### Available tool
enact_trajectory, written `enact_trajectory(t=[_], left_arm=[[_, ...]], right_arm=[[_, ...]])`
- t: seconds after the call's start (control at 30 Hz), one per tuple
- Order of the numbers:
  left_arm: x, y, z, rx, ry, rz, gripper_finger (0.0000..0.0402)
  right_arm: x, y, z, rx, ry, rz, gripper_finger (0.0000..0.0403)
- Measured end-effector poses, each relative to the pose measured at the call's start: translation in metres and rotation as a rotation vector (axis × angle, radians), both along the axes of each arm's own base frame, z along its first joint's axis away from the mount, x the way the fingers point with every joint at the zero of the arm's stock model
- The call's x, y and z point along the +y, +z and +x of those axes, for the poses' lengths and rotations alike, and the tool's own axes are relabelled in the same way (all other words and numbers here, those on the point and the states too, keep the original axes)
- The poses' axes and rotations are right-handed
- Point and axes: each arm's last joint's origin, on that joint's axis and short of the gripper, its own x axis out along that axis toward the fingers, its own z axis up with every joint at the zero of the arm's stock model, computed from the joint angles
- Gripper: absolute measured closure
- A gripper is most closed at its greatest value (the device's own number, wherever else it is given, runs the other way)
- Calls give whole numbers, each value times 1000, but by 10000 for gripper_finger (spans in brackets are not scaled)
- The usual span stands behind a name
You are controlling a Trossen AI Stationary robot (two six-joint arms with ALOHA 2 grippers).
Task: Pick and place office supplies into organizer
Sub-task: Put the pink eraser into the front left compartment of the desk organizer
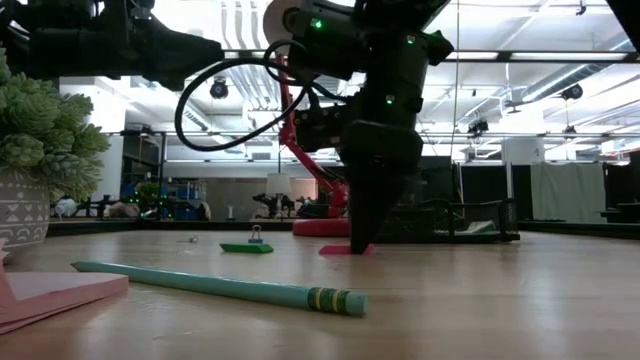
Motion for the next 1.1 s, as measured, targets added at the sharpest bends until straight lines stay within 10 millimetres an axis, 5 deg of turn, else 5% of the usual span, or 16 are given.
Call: enact_trajectory(t=[0.47, 1.1], left_arm=[[0, 0, 0, 0, 0, 0, 294], [0, 0, 0, 0, 0, 0, 294]], right_arm=[[0, 3, -1, -3, 28, 15, 344], [-1, 30, -7, -4, 28, 5, 344]])
